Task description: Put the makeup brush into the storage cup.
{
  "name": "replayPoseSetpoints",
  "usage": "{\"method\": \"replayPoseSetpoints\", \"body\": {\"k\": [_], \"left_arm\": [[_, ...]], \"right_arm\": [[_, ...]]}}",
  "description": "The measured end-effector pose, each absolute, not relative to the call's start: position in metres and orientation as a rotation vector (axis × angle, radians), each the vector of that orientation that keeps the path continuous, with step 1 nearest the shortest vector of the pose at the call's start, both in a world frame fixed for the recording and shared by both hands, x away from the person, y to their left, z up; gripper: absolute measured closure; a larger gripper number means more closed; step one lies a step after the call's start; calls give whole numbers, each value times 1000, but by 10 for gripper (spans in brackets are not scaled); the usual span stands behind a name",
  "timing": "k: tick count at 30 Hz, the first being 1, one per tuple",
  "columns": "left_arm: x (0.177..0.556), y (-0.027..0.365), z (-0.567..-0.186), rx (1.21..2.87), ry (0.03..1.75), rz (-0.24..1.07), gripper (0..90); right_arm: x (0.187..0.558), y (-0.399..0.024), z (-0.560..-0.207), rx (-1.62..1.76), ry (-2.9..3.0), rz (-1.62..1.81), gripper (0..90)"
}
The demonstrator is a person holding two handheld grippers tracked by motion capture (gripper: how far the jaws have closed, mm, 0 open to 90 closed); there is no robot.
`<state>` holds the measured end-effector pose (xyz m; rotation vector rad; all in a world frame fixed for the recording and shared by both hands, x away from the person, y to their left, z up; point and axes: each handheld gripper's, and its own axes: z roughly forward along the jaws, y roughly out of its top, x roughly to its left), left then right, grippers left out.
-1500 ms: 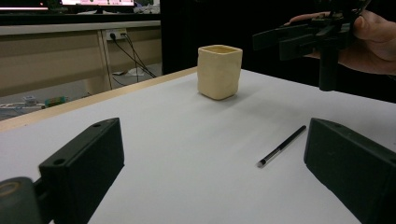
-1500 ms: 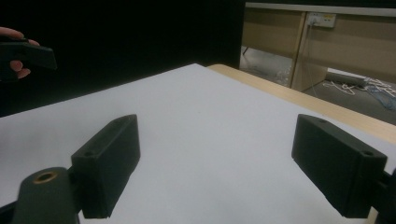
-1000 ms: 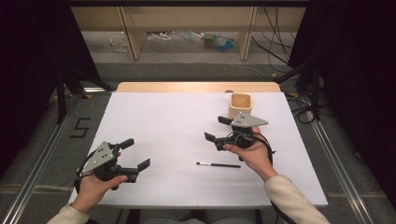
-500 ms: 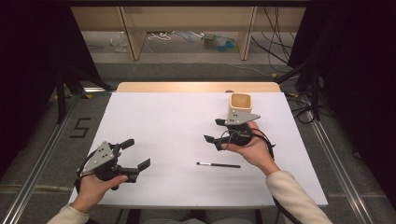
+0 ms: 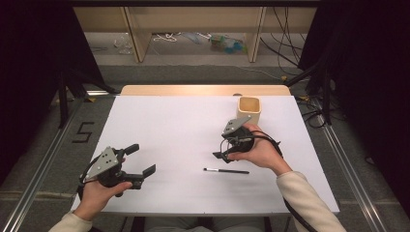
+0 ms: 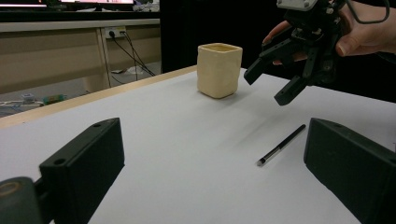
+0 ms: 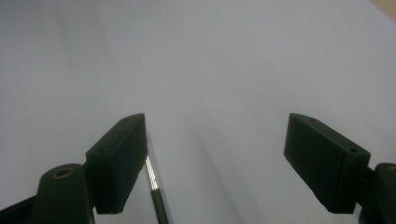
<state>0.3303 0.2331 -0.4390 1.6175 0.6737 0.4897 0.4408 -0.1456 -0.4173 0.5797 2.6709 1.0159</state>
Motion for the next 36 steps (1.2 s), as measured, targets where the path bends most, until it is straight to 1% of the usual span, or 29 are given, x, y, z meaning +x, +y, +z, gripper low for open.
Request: {"method": "replayPoseSetpoints", "body": {"k": [4,12,21,28,36], "left_arm": [[330,233,-439,1619,670,491,46],[330,233,-439,1621,668,488,46],[330,232,-439,1624,665,487,46],[330,232,-439,1624,664,487,47],[330,232,-439,1617,658,482,47]], "right_arm": [[442,-144,-419,553,2724,930,223],[438,-140,-428,474,2912,594,233],[435,-135,-433,421,2969,440,256],[438,-131,-441,311,2998,267,279],[439,-130,-445,303,3007,219,301]]}}
